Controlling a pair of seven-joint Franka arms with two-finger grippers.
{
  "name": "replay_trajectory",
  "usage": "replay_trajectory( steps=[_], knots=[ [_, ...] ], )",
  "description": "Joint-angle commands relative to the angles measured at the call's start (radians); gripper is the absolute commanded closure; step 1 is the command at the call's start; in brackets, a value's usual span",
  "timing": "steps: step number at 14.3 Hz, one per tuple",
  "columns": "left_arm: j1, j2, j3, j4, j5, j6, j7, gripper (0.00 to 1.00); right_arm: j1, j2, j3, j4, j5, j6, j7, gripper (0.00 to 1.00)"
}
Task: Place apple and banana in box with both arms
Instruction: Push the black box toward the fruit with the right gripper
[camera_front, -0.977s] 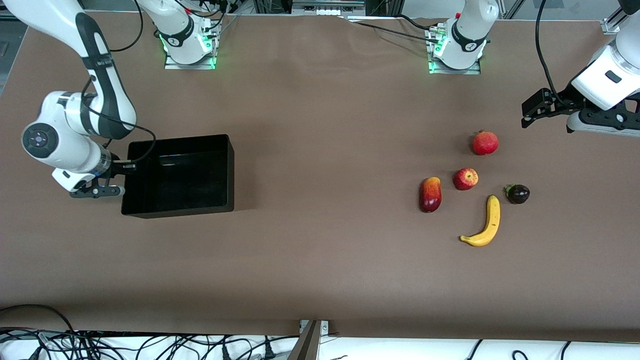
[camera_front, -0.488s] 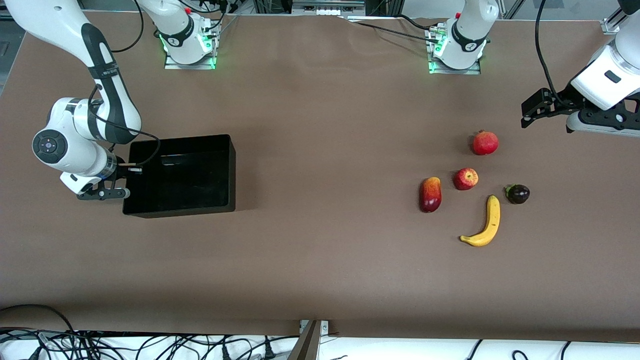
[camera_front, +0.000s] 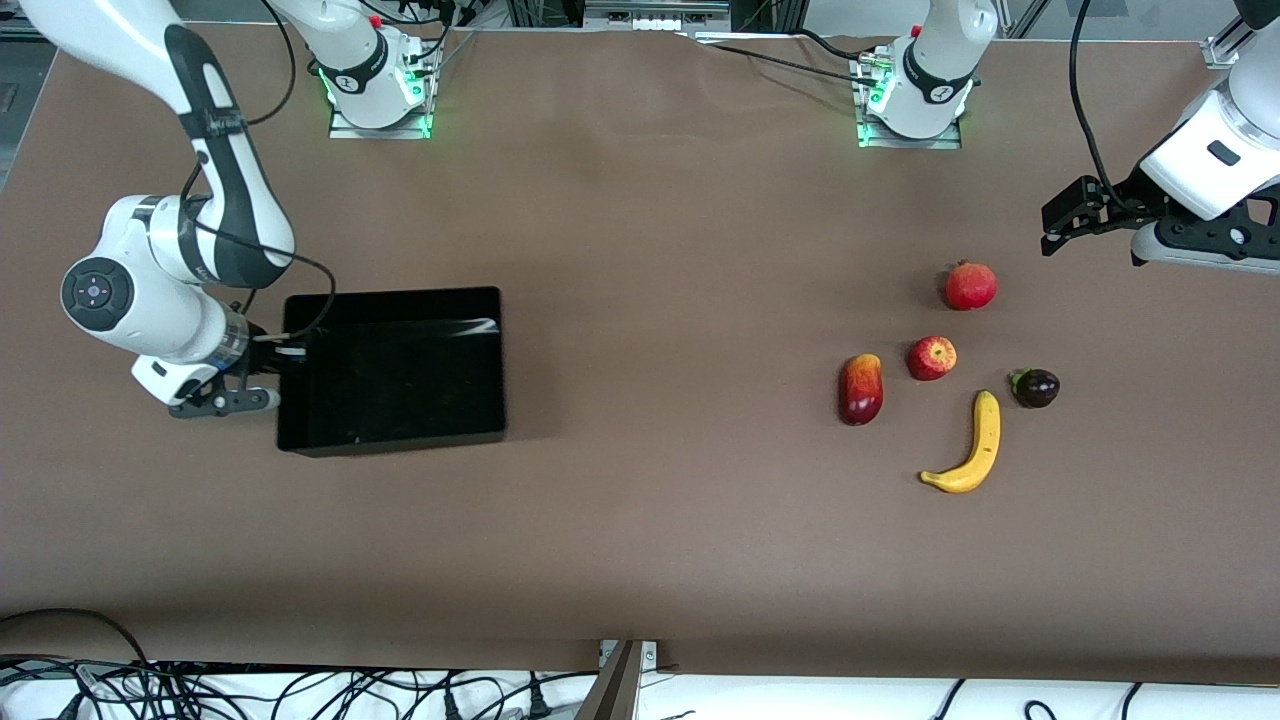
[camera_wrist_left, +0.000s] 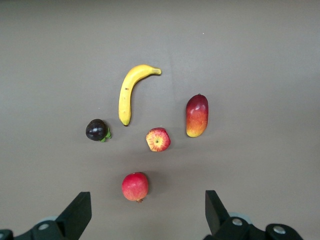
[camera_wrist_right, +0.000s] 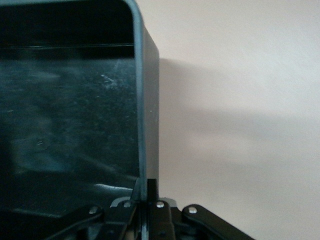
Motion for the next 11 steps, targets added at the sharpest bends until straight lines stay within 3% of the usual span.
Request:
replay_trajectory(
  steps=[1, 4, 7, 11],
  knots=[
    [0.005, 0.003, -0.008, 0.017, 0.008, -0.017, 0.008, 0.0, 0.083, 0.02, 0.016, 0.172, 0.074, -0.163, 0.063, 1.0],
    [0.004, 0.003, -0.008, 0.017, 0.035, -0.015, 0.011, 0.0, 0.205, 0.061, 0.017, 0.252, 0.083, -0.225, 0.215, 1.0],
    [-0.002, 0.003, -0.011, 0.017, 0.061, -0.017, 0.015, 0.0, 0.347, 0.105, 0.017, 0.258, 0.186, -0.211, 0.343, 1.0],
    [-0.007, 0.049, -0.009, 0.014, 0.06, -0.106, 0.015, 0.0, 0.476, 0.21, 0.017, 0.341, 0.19, -0.149, 0.49, 1.0]
  ],
)
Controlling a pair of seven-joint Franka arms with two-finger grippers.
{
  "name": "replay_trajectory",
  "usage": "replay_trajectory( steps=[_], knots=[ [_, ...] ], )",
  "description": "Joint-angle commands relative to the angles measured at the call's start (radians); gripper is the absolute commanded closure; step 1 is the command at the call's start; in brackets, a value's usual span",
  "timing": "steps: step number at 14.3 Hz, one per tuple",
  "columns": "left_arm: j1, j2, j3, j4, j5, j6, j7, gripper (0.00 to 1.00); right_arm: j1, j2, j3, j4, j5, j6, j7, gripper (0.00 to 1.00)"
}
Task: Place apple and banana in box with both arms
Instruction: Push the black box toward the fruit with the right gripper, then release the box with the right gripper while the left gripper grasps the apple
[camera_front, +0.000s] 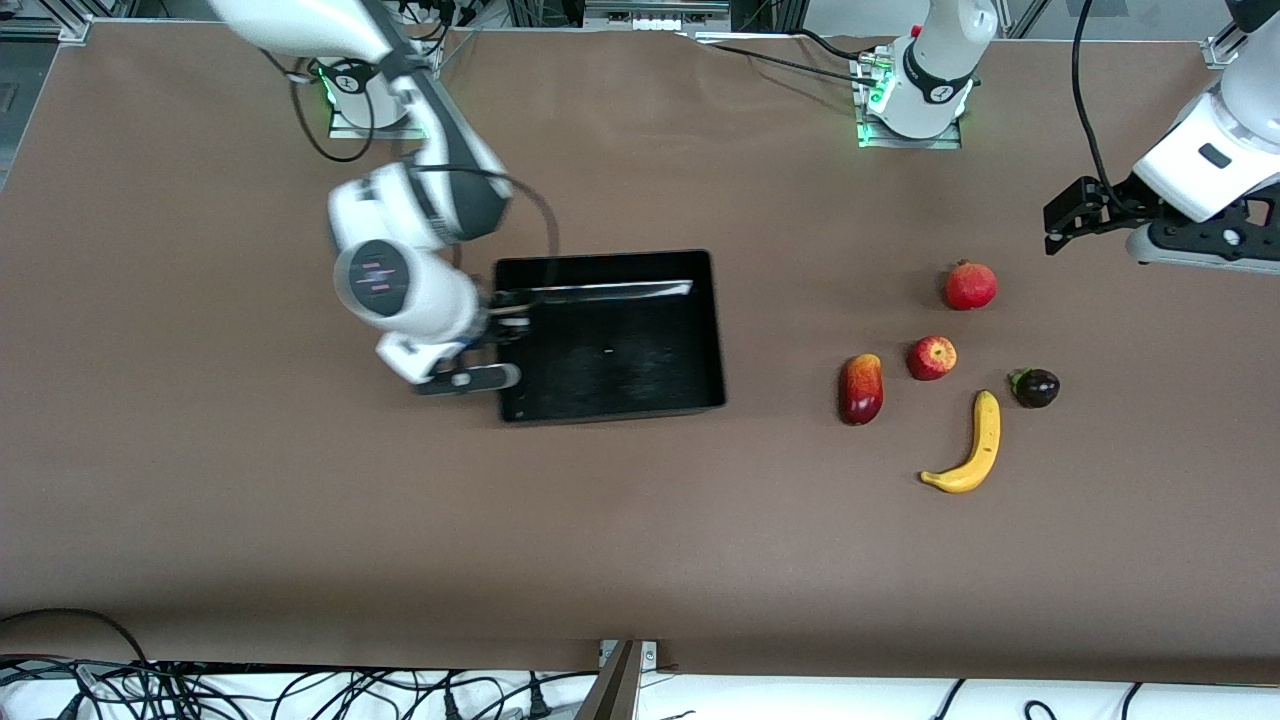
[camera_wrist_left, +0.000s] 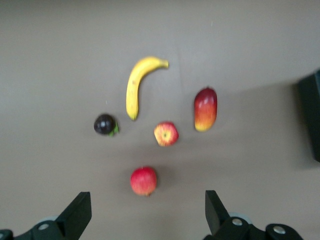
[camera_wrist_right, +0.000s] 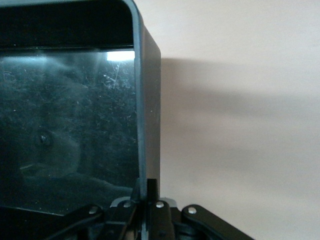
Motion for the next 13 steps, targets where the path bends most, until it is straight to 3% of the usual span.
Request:
replay_trajectory(
  steps=[1, 5, 9, 12, 13],
  knots=[
    [-0.007, 0.065, -0.003, 0.014, 0.024, -0.074, 0.011, 0.0, 0.062, 0.082, -0.011, 0.103, 0.03, 0.02, 0.082, 1.0],
    [0.005, 0.192, -0.005, 0.011, 0.019, -0.077, 0.044, 0.0, 0.155, 0.171, -0.011, 0.165, 0.032, 0.169, 0.243, 1.0],
    [0.013, 0.324, -0.003, -0.035, 0.021, 0.133, 0.184, 0.0, 0.199, 0.22, -0.011, 0.176, 0.032, 0.255, 0.297, 1.0],
    [0.014, 0.329, -0.003, -0.241, 0.021, 0.399, 0.175, 0.0, 0.202, 0.23, -0.011, 0.176, 0.03, 0.256, 0.301, 1.0],
    [0.02, 0.332, -0.002, -0.313, 0.021, 0.508, 0.167, 0.0, 0.202, 0.233, -0.011, 0.176, 0.03, 0.256, 0.3, 0.69]
  ],
)
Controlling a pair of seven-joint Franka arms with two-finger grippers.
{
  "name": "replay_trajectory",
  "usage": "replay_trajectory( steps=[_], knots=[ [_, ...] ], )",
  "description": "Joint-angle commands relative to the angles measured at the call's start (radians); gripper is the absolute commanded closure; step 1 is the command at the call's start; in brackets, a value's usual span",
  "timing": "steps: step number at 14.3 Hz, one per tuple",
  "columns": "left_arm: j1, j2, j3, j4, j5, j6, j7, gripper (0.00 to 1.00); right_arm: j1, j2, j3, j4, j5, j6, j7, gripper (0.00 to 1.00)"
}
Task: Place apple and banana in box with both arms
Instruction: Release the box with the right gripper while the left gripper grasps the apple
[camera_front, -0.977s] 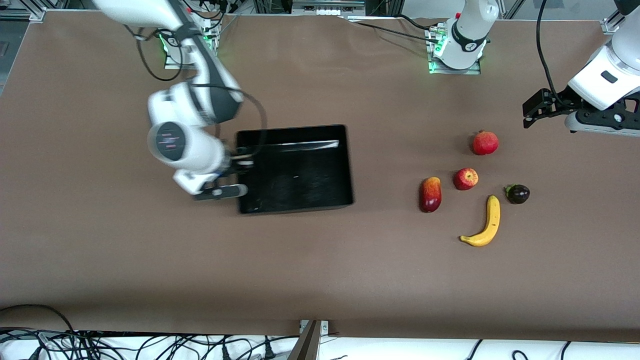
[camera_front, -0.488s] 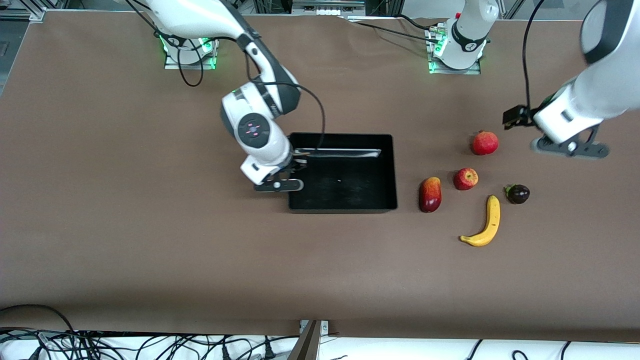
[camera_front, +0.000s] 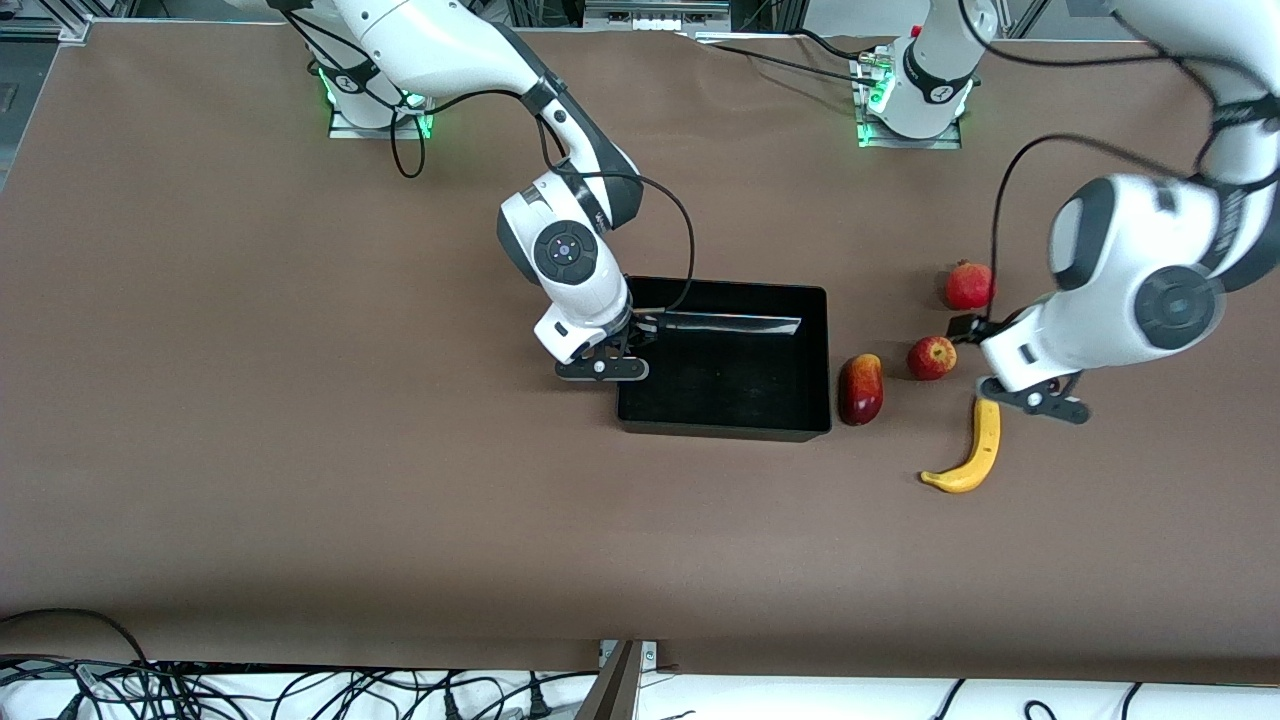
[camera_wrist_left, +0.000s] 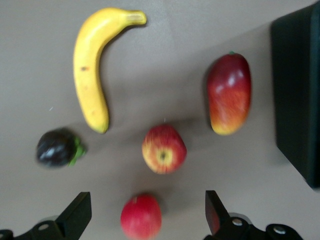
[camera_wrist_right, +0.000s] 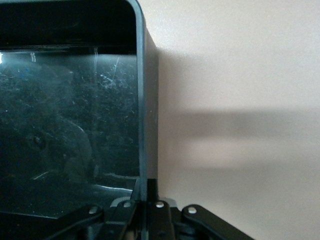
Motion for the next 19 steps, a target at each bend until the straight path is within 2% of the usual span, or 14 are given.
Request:
replay_trajectory(
  steps=[1, 2, 4, 6, 8, 10, 11, 12, 13, 15, 17, 19],
  knots=[
    [0.02, -0.028, -0.002, -0.196, 0.018, 0.239, -0.007, 0.0, 0.007, 0.008, -0.01, 0.033, 0.025, -0.001, 0.007, 0.19],
    [0.02, -0.026, -0.003, -0.222, 0.018, 0.273, -0.048, 0.0, 0.007, 0.003, -0.013, 0.033, 0.023, -0.001, 0.002, 0.0],
    [-0.008, -0.016, -0.003, -0.286, 0.021, 0.348, -0.178, 0.0, 0.004, -0.015, -0.019, 0.05, 0.018, -0.013, -0.003, 0.0],
    [-0.02, 0.003, -0.002, -0.365, 0.062, 0.492, -0.19, 0.0, -0.004, -0.081, -0.039, 0.053, 0.014, -0.036, -0.006, 0.0],
    [0.0, 0.043, -0.003, -0.383, 0.095, 0.57, -0.193, 0.0, -0.006, -0.174, -0.135, 0.054, 0.02, -0.143, -0.044, 0.0],
    [-0.002, 0.055, -0.003, -0.38, 0.096, 0.571, -0.203, 0.0, -0.016, -0.274, -0.2, 0.051, 0.038, -0.25, -0.07, 0.0],
    [-0.018, 0.057, -0.003, -0.376, 0.095, 0.556, -0.207, 0.42, -0.021, -0.318, -0.228, 0.048, 0.038, -0.324, -0.094, 0.0],
    [-0.02, 0.057, -0.003, -0.37, 0.095, 0.539, -0.213, 0.74, -0.022, -0.369, -0.26, 0.038, 0.038, -0.393, -0.154, 0.0],
    [-0.022, 0.049, -0.003, -0.357, 0.096, 0.515, -0.213, 0.9, -0.022, -0.415, -0.301, 0.016, 0.04, -0.433, -0.203, 0.0],
    [-0.02, 0.035, -0.003, -0.275, 0.095, 0.397, -0.214, 0.91, -0.022, -0.522, -0.373, -0.05, 0.04, -0.517, -0.3, 0.0],
    [-0.023, 0.023, -0.009, -0.149, 0.092, 0.232, -0.216, 0.9, -0.026, -0.61, -0.436, -0.108, 0.035, -0.573, -0.351, 0.0],
    [-0.026, 0.029, -0.07, -0.005, 0.08, 0.046, -0.242, 0.88, -0.08, -0.667, -0.436, -0.136, 0.009, -0.628, -0.416, 0.0]
  ],
)
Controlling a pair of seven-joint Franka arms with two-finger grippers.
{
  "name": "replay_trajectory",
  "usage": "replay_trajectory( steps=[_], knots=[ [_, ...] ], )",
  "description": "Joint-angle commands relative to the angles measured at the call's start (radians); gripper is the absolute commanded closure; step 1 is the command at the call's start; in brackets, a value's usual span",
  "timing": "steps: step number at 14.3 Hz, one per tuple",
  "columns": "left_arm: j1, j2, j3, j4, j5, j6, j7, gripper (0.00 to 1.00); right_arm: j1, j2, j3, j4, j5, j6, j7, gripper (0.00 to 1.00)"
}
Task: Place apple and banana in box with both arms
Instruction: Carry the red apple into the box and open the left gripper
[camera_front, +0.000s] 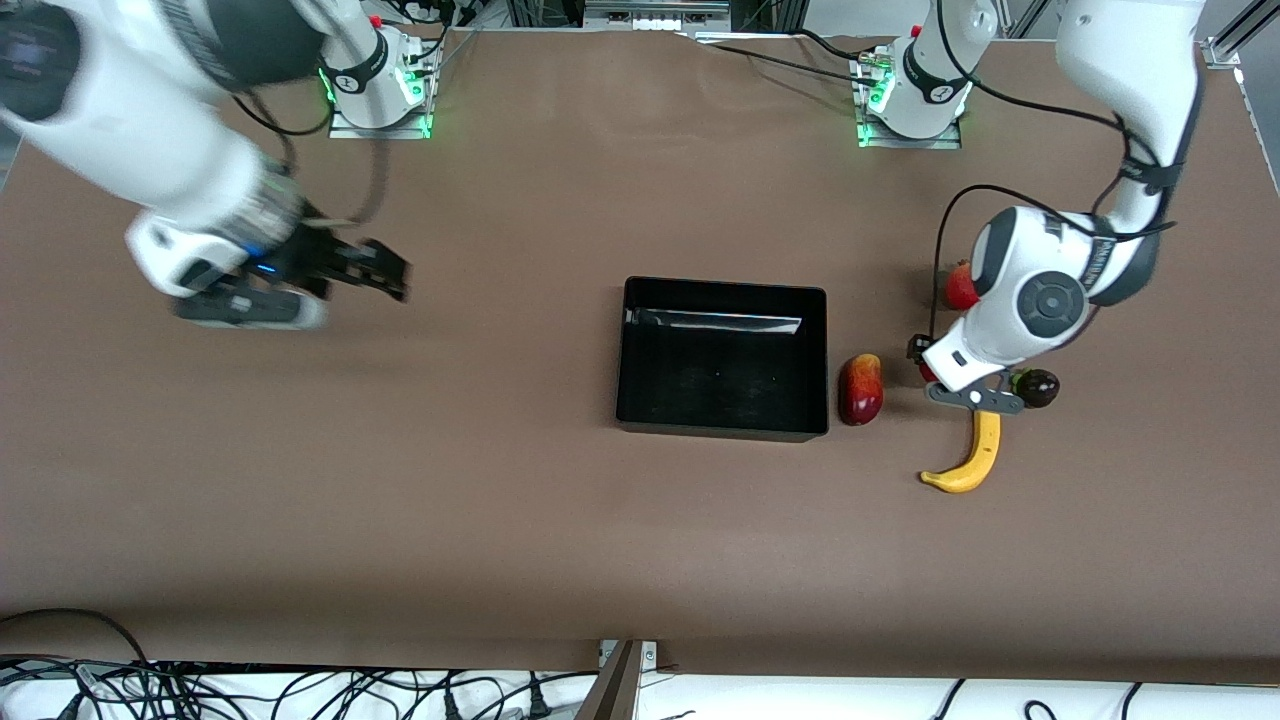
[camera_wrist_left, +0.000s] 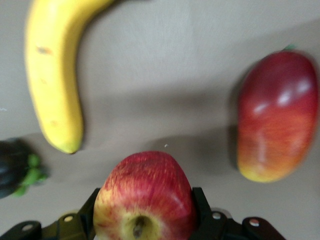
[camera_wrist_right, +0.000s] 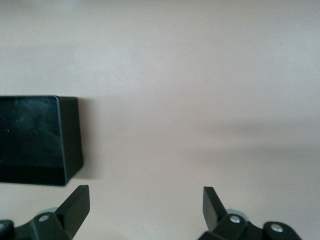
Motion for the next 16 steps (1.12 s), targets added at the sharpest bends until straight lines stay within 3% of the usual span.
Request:
replay_trajectory(
  steps=[1, 2, 4, 6, 7, 9, 11, 12, 13, 14, 16],
  knots=[
    [-0.02, -0.003, -0.085, 0.187, 0.005, -0.226, -0.1, 0.88, -0.085, -0.109, 0.027, -0.094, -0.047, -0.033, -0.121, 0.0],
    [-0.037, 0.005, -0.137, 0.225, 0.003, -0.252, -0.187, 0.88, -0.156, -0.14, 0.083, -0.114, -0.087, -0.033, -0.182, 0.0],
    [-0.087, 0.043, -0.206, 0.255, 0.003, -0.254, -0.417, 0.88, -0.364, -0.172, 0.256, -0.136, -0.106, -0.036, -0.241, 0.0],
    [-0.15, 0.1, -0.223, 0.252, -0.012, -0.201, -0.533, 0.88, -0.567, -0.188, 0.46, -0.136, -0.153, -0.054, -0.247, 0.0],
    [-0.179, 0.126, -0.222, 0.24, -0.015, -0.146, -0.574, 0.88, -0.645, -0.191, 0.534, -0.136, -0.156, -0.053, -0.249, 0.0],
    [-0.216, 0.181, -0.222, 0.235, -0.012, -0.102, -0.621, 0.86, -0.741, -0.192, 0.631, -0.136, -0.159, -0.054, -0.249, 0.0],
    [-0.229, 0.213, -0.222, 0.211, -0.004, -0.058, -0.625, 0.83, -0.739, -0.191, 0.631, -0.13, -0.179, -0.051, -0.249, 0.0],
    [-0.227, 0.218, -0.222, 0.191, -0.004, -0.032, -0.625, 0.77, -0.739, -0.189, 0.631, -0.13, -0.179, -0.048, -0.249, 0.0],
    [-0.229, 0.227, -0.222, 0.184, -0.004, -0.02, -0.63, 0.57, -0.739, -0.188, 0.631, -0.127, -0.182, -0.045, -0.249, 0.0],
    [-0.229, 0.233, -0.222, 0.186, -0.004, -0.016, -0.639, 0.01, -0.739, -0.185, 0.631, -0.122, -0.193, -0.044, -0.244, 0.0],
    [-0.212, 0.227, -0.223, 0.194, -0.004, -0.029, -0.63, 0.0, -0.739, -0.183, 0.628, -0.107, -0.195, -0.047, -0.234, 0.0]
  ],
)
